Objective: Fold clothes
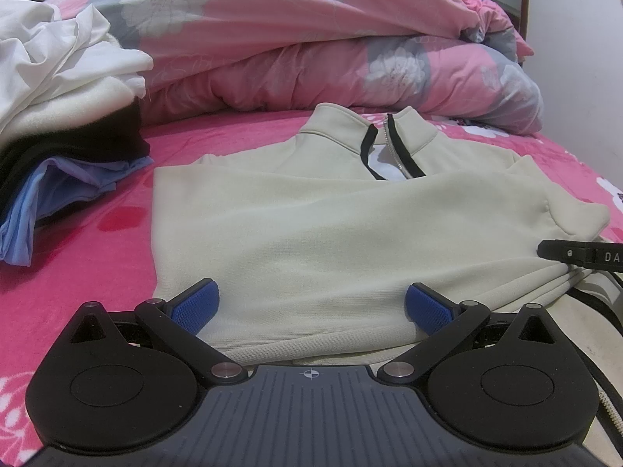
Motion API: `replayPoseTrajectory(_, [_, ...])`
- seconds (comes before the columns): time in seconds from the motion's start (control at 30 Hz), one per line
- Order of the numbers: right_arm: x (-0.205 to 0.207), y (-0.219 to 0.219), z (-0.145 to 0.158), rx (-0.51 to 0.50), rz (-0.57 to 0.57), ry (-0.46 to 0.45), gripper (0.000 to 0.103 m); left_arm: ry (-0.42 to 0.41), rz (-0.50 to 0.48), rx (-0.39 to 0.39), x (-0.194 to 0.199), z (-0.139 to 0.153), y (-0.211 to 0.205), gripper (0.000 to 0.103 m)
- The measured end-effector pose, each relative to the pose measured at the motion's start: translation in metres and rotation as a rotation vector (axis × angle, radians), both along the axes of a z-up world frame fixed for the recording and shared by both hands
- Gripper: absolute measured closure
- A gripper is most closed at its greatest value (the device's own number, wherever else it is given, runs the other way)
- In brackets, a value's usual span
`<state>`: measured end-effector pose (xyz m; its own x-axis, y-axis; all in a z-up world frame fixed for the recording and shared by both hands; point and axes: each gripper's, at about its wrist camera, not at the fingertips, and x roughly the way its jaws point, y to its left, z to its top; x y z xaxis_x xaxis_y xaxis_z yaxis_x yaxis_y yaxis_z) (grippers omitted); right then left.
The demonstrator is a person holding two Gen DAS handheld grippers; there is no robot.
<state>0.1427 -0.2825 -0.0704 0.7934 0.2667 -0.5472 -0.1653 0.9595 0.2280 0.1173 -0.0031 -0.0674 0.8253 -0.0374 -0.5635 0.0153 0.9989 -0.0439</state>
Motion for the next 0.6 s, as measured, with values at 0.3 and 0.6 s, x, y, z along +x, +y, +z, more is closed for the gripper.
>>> replayPoseTrajectory(0.3, [0.0005, -0.0002, -0.0005, 0.007, 0.001, 0.000, 0.079, 0.000, 0.001, 0.000, -0.0003, 0.0001, 0.0003, 0.000])
replayPoseTrajectory(0.6, [-0.0004, 0.0000, -0.0012, 0.008, 0.001, 0.000, 0.079, -0.001, 0.001, -0.002, -0.0003, -0.0001, 0.0006, 0.000])
